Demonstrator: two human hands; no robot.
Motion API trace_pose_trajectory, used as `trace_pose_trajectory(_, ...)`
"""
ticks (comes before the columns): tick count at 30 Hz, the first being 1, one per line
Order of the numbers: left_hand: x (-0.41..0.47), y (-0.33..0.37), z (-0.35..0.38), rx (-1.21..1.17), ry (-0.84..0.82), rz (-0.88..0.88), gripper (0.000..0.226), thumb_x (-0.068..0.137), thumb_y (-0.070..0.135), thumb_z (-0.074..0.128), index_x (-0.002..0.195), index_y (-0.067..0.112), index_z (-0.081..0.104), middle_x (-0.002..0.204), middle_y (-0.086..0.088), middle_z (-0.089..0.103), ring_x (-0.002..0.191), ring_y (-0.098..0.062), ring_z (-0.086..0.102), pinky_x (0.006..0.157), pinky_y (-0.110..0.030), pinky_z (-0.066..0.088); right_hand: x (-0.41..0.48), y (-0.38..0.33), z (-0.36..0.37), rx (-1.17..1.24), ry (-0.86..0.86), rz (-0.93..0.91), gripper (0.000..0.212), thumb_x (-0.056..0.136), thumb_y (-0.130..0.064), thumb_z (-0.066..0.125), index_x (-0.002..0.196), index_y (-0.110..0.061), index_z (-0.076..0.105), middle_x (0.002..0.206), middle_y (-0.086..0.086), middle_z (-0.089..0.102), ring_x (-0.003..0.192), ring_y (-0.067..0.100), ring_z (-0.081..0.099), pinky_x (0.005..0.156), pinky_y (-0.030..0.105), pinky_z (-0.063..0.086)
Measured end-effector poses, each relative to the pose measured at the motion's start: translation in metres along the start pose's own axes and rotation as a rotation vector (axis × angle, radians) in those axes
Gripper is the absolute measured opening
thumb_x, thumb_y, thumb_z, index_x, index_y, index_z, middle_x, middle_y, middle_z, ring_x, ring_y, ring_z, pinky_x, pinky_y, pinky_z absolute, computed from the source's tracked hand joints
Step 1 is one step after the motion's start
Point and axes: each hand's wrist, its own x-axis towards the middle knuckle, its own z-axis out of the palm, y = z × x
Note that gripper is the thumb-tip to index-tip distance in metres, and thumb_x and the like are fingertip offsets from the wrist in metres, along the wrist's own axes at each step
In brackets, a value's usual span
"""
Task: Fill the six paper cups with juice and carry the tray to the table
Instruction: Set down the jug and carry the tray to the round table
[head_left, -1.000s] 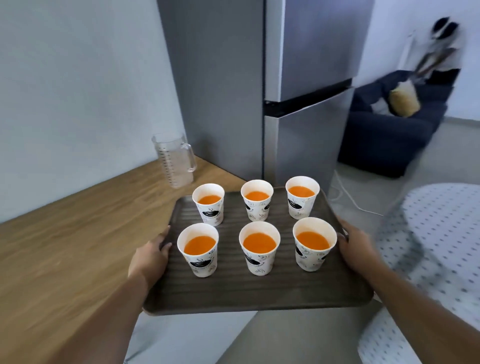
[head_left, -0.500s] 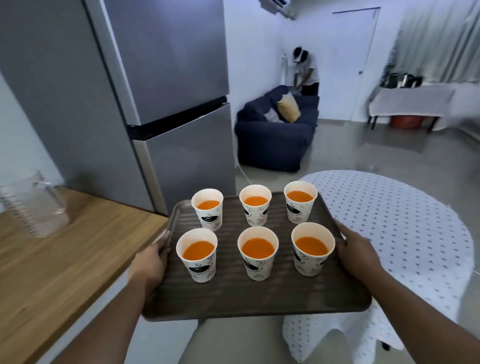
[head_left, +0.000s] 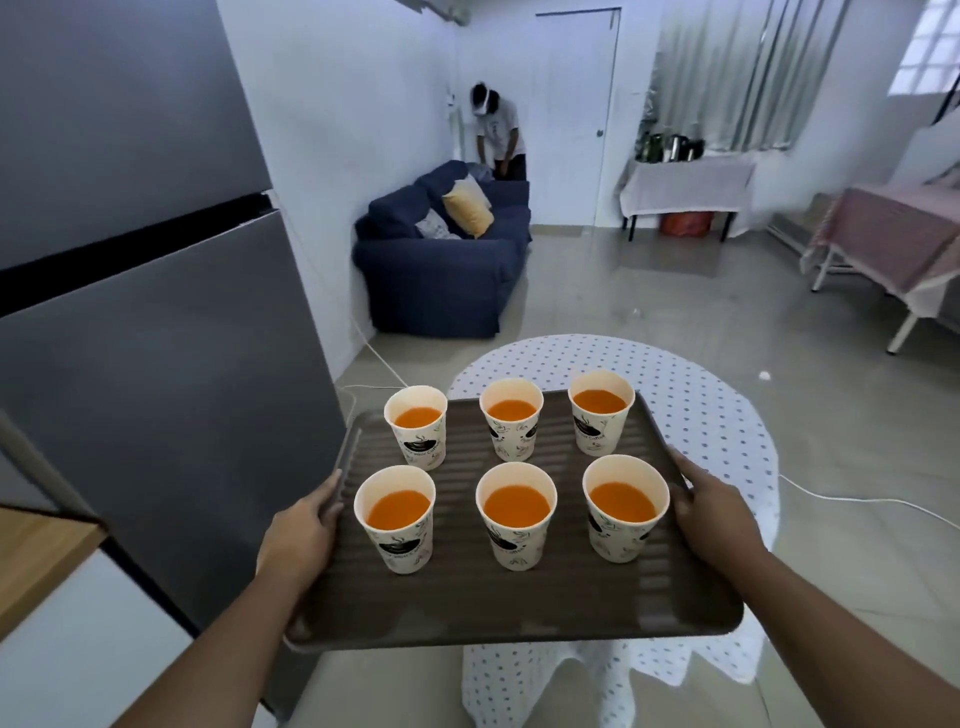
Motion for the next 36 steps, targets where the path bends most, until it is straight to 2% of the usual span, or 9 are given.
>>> trace_pose_trajectory(7, 0.061, 0.048, 0.068, 0.018, -0.090, 0.069, 0.042, 0.098, 0.039, 0.041, 0.140, 0.045, 0.038, 0.137, -0.007, 0.055, 0.123, -0.031, 0.052, 0.096, -0.041, 0.045, 0.044, 0.053, 0.008, 0.008, 0.039, 0.132, 0.050, 0.097, -0.021, 0.045, 0.145, -0.034, 0.037, 0.115, 0.014, 0.068, 0.098, 0.031, 0.060, 0.080, 0.036, 0.047)
trace_pose_trajectory(14, 0.151, 0.094, 0.128, -0.011, -0.136, 0.151, 0.042, 0.098, 0.034, 0.045, 0.140, 0.042, 0.040, 0.130, -0.009, 0.061, 0.113, -0.032, 0.058, 0.083, -0.035, 0.046, 0.107, 0.077, 0.028, -0.024, 0.102, 0.276, 0.049, 0.097, -0.026, 0.044, 0.145, -0.036, 0.036, 0.104, 0.016, 0.069, 0.092, 0.034, 0.059, 0.071, 0.036, 0.045)
trace_pose_trajectory(18, 0.216, 0.113, 0.161, 0.003, -0.182, 0.190, 0.043, 0.099, 0.034, 0.044, 0.140, 0.043, 0.038, 0.125, -0.011, 0.064, 0.105, -0.033, 0.061, 0.083, -0.037, 0.047, 0.150, 0.082, 0.045, -0.046, 0.136, 0.355, 0.049, 0.098, -0.028, 0.044, 0.145, -0.037, 0.034, 0.103, 0.019, 0.068, 0.088, 0.035, 0.059, 0.067, 0.035, 0.043)
trace_pose_trajectory(24, 0.285, 0.132, 0.203, 0.013, -0.238, 0.207, 0.042, 0.099, 0.035, 0.042, 0.140, 0.045, 0.037, 0.110, -0.014, 0.068, 0.092, -0.029, 0.062, 0.076, -0.035, 0.048, 0.200, 0.085, 0.066, -0.017, 0.201, 0.386, 0.048, 0.097, -0.023, 0.047, 0.143, -0.035, 0.039, 0.096, 0.022, 0.069, 0.072, 0.030, 0.050, 0.066, 0.034, 0.039)
trace_pose_trajectory(28, 0.322, 0.144, 0.233, 0.041, -0.274, 0.184, 0.043, 0.099, 0.035, 0.040, 0.140, 0.046, 0.036, 0.105, -0.013, 0.069, 0.086, -0.026, 0.060, 0.074, -0.034, 0.047, 0.243, 0.097, 0.083, -0.019, 0.177, 0.435, 0.048, 0.097, -0.025, 0.046, 0.143, -0.037, 0.038, 0.094, 0.023, 0.068, 0.080, 0.038, 0.059, 0.068, 0.038, 0.045)
trace_pose_trajectory(30, 0.335, 0.149, 0.249, 0.036, -0.284, 0.166, 0.043, 0.100, 0.034, 0.040, 0.141, 0.045, 0.035, 0.103, -0.012, 0.069, 0.081, -0.022, 0.059, 0.074, -0.034, 0.048, 0.264, 0.104, 0.090, -0.031, 0.166, 0.445, 0.049, 0.096, -0.026, 0.046, 0.143, -0.037, 0.038, 0.089, 0.022, 0.068, 0.078, 0.039, 0.060, 0.069, 0.043, 0.050)
trace_pose_trajectory(36, 0.376, 0.164, 0.294, 0.071, -0.273, 0.162, 0.044, 0.099, 0.035, 0.040, 0.141, 0.047, 0.032, 0.102, -0.012, 0.069, 0.087, -0.029, 0.062, 0.076, -0.040, 0.052, 0.320, 0.128, 0.107, -0.057, 0.141, 0.436, 0.049, 0.097, -0.026, 0.046, 0.144, -0.035, 0.037, 0.091, 0.024, 0.069, 0.080, 0.041, 0.060, 0.069, 0.042, 0.049)
